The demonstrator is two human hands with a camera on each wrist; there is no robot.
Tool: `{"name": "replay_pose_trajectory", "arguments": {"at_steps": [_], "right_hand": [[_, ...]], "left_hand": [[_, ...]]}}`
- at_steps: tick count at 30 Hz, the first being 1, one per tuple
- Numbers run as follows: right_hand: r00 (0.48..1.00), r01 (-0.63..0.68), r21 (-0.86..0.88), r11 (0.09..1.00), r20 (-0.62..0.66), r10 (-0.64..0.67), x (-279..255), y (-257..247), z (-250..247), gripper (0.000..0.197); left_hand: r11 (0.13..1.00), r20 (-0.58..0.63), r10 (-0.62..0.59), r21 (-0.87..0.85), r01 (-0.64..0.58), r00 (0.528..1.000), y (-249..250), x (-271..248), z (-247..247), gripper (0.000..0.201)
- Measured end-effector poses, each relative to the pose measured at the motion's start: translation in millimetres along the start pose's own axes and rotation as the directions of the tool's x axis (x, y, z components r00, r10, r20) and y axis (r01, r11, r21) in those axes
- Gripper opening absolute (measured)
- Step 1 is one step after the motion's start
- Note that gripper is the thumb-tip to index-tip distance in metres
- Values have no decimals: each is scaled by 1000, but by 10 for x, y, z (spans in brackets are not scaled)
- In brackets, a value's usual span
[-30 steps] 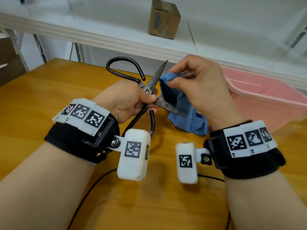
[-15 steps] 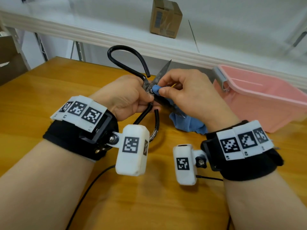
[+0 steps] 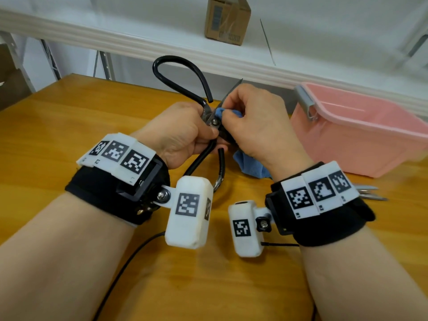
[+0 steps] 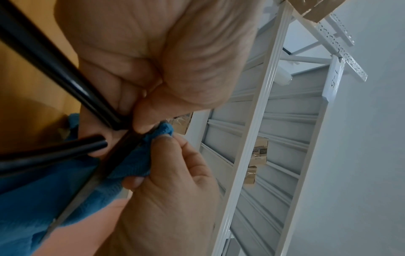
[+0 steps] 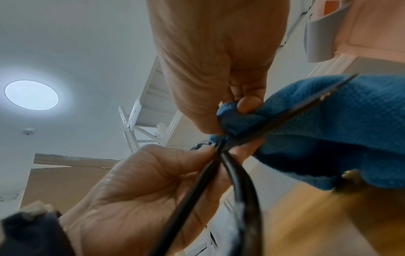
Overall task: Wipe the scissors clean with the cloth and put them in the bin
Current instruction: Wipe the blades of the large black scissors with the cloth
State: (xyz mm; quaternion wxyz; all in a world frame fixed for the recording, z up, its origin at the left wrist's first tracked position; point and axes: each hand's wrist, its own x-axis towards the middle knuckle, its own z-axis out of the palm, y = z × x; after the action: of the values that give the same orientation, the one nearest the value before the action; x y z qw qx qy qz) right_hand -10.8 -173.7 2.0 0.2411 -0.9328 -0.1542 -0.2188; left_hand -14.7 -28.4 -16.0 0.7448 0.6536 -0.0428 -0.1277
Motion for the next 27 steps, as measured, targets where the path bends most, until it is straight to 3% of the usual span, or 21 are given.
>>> {"name": "replay_pose_trajectory", "arguments": {"at_steps": [5, 10, 15, 23, 27], "right_hand": [[1000, 13, -5, 1000, -8, -13, 16, 17, -18, 6], [995, 3, 32, 999, 104, -7, 14, 38, -15, 3], [998, -64, 88, 994, -14, 65, 16, 21, 48, 5], [993, -65, 62, 996, -93, 71, 31, 23, 20, 7], [999, 10, 72, 997, 53, -13, 16, -10, -23, 4]], "left_hand": [[999, 21, 2, -41, -1, 1000, 4, 2, -21, 29], [999, 8, -35, 14, 34, 999, -11, -16, -14, 26], [1000, 13, -1, 23, 1, 1000, -1, -23, -15, 28], [1000, 54, 2, -23, -1, 999, 16, -19, -40, 28], [1000, 43, -13, -25, 15, 999, 19, -15, -63, 28]]}}
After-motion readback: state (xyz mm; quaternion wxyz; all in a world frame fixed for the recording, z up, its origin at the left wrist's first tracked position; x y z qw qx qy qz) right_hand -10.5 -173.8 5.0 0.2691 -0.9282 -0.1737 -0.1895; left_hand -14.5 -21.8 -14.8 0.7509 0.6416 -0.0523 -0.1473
